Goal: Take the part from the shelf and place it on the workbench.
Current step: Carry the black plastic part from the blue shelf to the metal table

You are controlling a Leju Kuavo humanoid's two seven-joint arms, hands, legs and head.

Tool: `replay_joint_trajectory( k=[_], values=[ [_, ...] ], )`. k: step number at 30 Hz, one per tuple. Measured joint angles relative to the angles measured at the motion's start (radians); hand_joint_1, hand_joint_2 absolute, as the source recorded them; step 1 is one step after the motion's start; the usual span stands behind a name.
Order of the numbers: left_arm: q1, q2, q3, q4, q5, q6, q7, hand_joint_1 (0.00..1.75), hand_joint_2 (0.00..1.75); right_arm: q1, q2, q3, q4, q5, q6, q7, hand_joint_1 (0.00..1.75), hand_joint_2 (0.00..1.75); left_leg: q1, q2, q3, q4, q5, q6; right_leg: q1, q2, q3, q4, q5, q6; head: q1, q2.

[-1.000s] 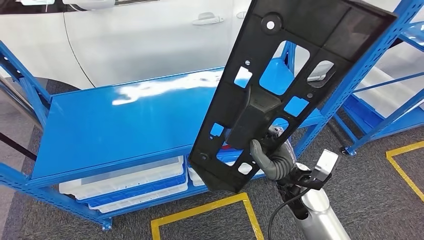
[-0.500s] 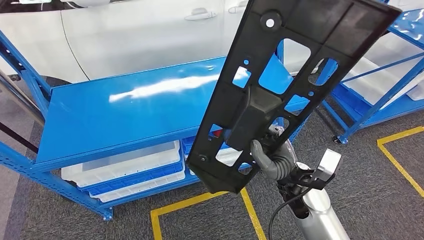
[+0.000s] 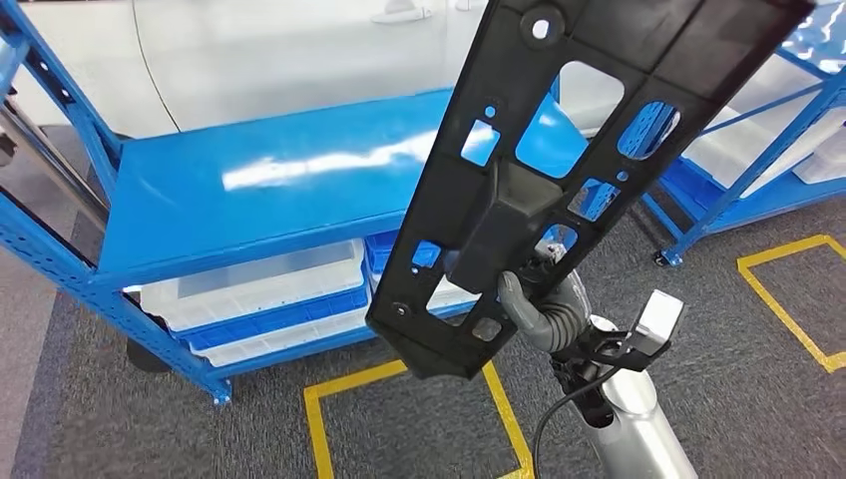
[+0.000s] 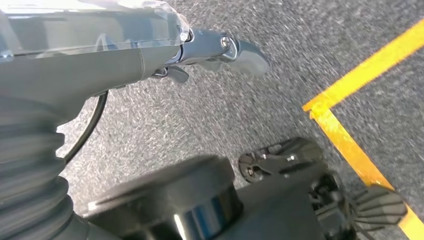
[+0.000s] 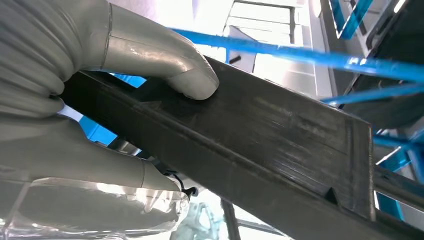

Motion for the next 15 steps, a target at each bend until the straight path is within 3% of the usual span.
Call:
replay_joint_trajectory(
  k=[1, 2, 4, 5, 6, 7, 9, 11, 12, 13, 15],
  values=[
    [0.001, 0.000, 0.001, 0.000, 0.000, 0.000, 0.000, 0.00, 1.75, -0.001, 0.000, 0.000, 0.001, 0.000, 0.000, 0.001, 1.75, 1.75, 0.000, 0.004, -0.012, -0.001, 0.012, 0.009, -0.003, 0.001, -0.010, 0.018, -0.026, 0.004, 0.000, 0.000],
    [0.001, 0.000, 0.001, 0.000, 0.000, 0.000, 0.000, 0.00, 1.75, -0.002, 0.000, 0.000, 0.002, 0.000, 0.000, 0.001, 1.75, 1.75, 0.000, 0.007, -0.026, -0.001, 0.026, 0.017, -0.005, 0.001, -0.025, 0.056, -0.072, 0.007, 0.000, 0.000],
    [0.000, 0.000, 0.002, 0.000, 0.000, -0.001, 0.000, 0.00, 1.75, -0.005, 0.000, 0.000, 0.004, 0.000, 0.000, 0.003, 1.75, 1.75, -0.004, 0.011, -0.058, 0.000, 0.052, 0.024, -0.006, 0.001, -0.061, 0.184, -0.174, 0.011, 0.000, 0.000],
    [0.001, 0.000, 0.003, 0.000, 0.000, -0.001, 0.000, 0.00, 1.75, -0.007, 0.001, 0.000, 0.005, 0.000, 0.000, 0.004, 1.75, 1.75, -0.007, 0.013, -0.075, 0.001, 0.066, 0.026, -0.006, 0.001, -0.071, 0.249, -0.200, 0.013, 0.000, 0.000],
    [0.001, 0.000, 0.003, 0.000, 0.000, -0.002, 0.000, 0.00, 1.75, -0.008, 0.001, 0.000, 0.007, 0.000, 0.000, 0.005, 1.75, 1.75, -0.010, 0.014, -0.093, 0.003, 0.079, 0.026, -0.006, 0.001, -0.069, 0.291, -0.201, 0.012, 0.000, 0.000],
    [0.001, 0.000, 0.004, 0.000, 0.000, -0.003, 0.000, 0.00, 1.75, -0.008, 0.001, 0.000, 0.009, 0.000, 0.000, 0.006, 1.75, 1.75, -0.012, 0.014, -0.111, 0.005, 0.091, 0.026, -0.005, 0.001, -0.051, 0.300, -0.182, 0.009, 0.000, 0.000],
    [0.000, 0.000, 0.004, 0.000, 0.000, -0.005, 0.001, 0.00, 1.75, -0.009, 0.001, 0.000, 0.010, -0.001, 0.000, 0.007, 1.75, 1.75, -0.016, 0.014, -0.140, 0.009, 0.113, 0.024, 0.000, 0.001, 0.042, 0.208, -0.137, -0.005, 0.000, 0.000],
    [-0.002, -0.001, 0.005, 0.000, 0.000, -0.006, 0.002, 0.00, 1.75, -0.009, 0.002, -0.001, 0.007, -0.002, 0.000, 0.009, 1.75, 1.75, -0.019, 0.013, -0.156, 0.011, 0.131, 0.018, 0.009, -0.002, 0.156, 0.054, -0.152, -0.023, 0.000, 0.000],
    [-0.002, -0.001, 0.005, 0.000, 0.000, -0.006, 0.002, 0.00, 1.75, -0.010, 0.004, -0.001, 0.006, -0.002, -0.001, 0.012, 1.75, 1.75, -0.018, 0.014, -0.159, 0.010, 0.139, 0.013, 0.014, -0.003, 0.189, 0.003, -0.166, -0.029, 0.000, 0.000],
    [-0.002, -0.002, 0.006, 0.000, 0.000, -0.006, 0.002, 0.00, 1.75, -0.010, 0.005, -0.001, 0.005, -0.001, -0.001, 0.014, 1.75, 1.75, -0.017, 0.014, -0.160, 0.007, 0.149, 0.006, 0.018, -0.004, 0.202, -0.025, -0.173, -0.034, 0.000, 0.000],
    [0.000, -0.001, 0.006, 0.000, 0.000, -0.006, 0.002, 0.00, 1.75, -0.010, 0.007, -0.002, 0.004, 0.000, -0.001, 0.016, 1.75, 1.75, -0.013, 0.014, -0.165, 0.005, 0.155, -0.006, 0.018, -0.005, 0.194, -0.039, -0.152, -0.046, 0.000, 0.000]
  ],
)
